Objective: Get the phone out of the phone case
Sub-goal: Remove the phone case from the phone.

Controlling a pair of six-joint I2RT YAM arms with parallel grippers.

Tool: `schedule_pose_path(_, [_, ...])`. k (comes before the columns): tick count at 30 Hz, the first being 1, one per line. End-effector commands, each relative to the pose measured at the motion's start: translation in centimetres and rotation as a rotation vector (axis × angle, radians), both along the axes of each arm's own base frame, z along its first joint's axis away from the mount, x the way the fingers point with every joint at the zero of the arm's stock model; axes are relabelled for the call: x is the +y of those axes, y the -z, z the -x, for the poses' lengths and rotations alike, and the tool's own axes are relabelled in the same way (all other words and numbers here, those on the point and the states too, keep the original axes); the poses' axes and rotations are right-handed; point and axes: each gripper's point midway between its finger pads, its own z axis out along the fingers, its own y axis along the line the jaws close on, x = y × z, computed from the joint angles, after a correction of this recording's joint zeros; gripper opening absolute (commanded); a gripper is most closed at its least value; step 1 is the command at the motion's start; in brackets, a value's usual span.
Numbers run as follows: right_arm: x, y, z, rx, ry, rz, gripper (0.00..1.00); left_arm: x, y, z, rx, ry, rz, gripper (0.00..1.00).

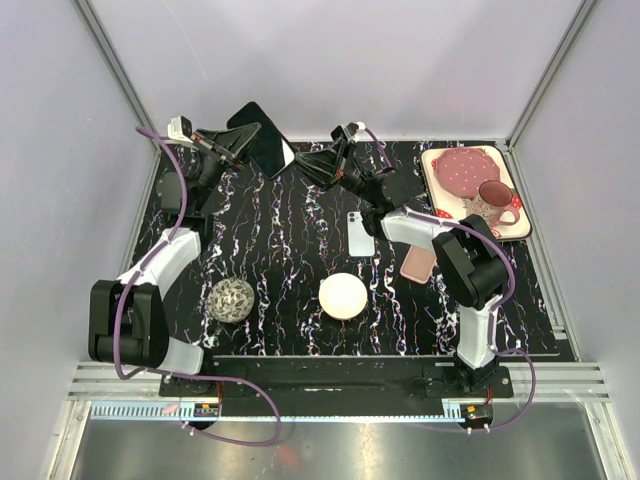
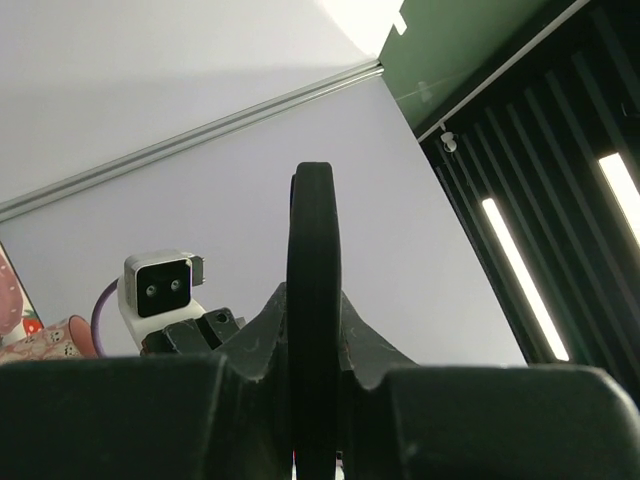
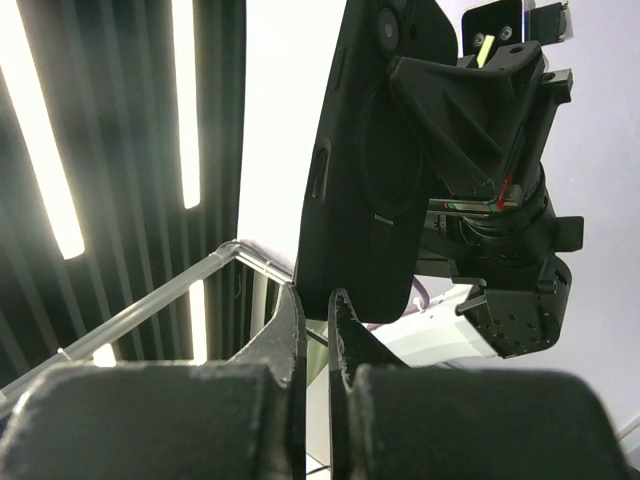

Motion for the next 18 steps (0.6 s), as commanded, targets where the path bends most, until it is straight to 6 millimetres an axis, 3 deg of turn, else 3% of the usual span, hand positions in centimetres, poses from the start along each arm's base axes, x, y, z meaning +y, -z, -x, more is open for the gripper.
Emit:
schedule_pose_path(1, [-1.9, -2.8, -1.3, 0.092, -0.009, -0.198, 0.0, -0.8, -11.1, 11.8, -0.44, 0.144, 0.069, 0.0])
schedule_pose_path(18, [-0.3, -3.2, -0.8, 0.103, -0.049, -0.227, 0.0, -0.3, -15.4, 17.8, -0.548, 0.177, 0.155, 0.0])
